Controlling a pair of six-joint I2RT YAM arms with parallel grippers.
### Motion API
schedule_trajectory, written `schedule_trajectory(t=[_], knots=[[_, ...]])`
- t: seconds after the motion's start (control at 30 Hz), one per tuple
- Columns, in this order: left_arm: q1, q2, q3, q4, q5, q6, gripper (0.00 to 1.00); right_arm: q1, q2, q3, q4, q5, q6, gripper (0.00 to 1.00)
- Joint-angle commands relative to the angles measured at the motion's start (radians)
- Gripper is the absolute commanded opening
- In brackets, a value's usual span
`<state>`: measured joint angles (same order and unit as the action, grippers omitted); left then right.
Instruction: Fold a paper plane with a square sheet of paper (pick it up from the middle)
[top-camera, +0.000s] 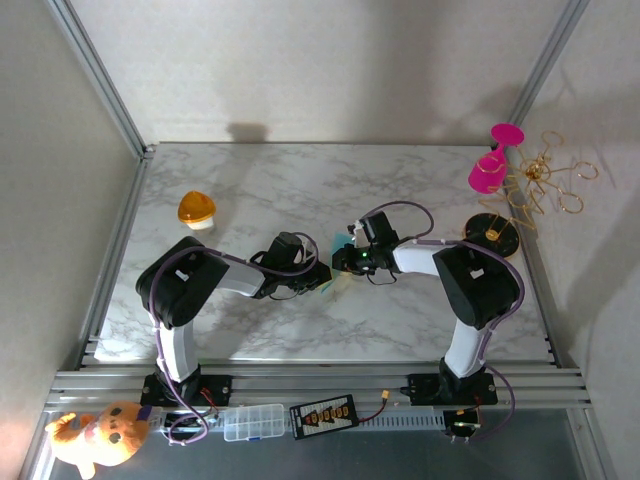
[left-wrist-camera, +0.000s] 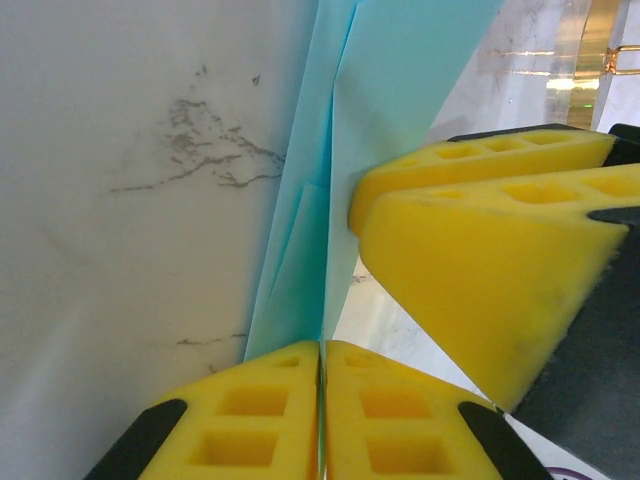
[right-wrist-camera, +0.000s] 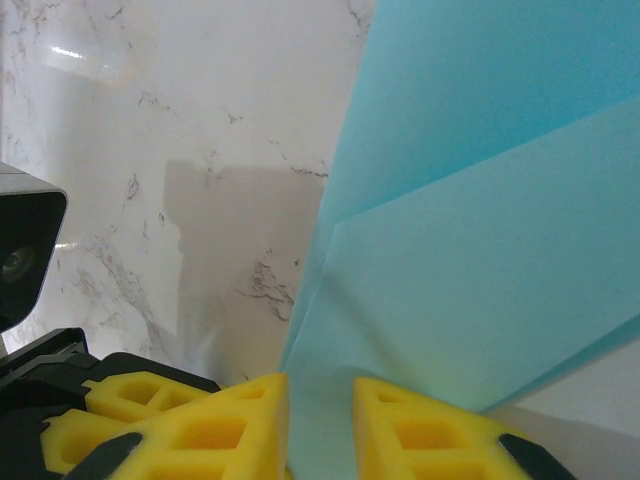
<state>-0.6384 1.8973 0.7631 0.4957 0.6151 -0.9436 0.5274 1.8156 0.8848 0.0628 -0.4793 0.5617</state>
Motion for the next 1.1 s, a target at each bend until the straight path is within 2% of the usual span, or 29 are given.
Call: schedule_trajectory(t=[0.0,0.33,1.07], knots=[[-0.014,0.103,-0.026,-0.107,-0.077,0.025,0.10,0.004,0.026,0.022,-0.035,0.002,-0.021,0.25],[-0.015,0.041,-0.021,-0.130,-0.064,0.022,0.14,0.004,0.082,0.061,-0.140,0.081,-0.050,0.25],[-0.014,-0.046,-0.059,-0.210,-0.055,0.042,0.13,0.003,0.130,0.095,-0.196,0.105,-0.045,0.25]])
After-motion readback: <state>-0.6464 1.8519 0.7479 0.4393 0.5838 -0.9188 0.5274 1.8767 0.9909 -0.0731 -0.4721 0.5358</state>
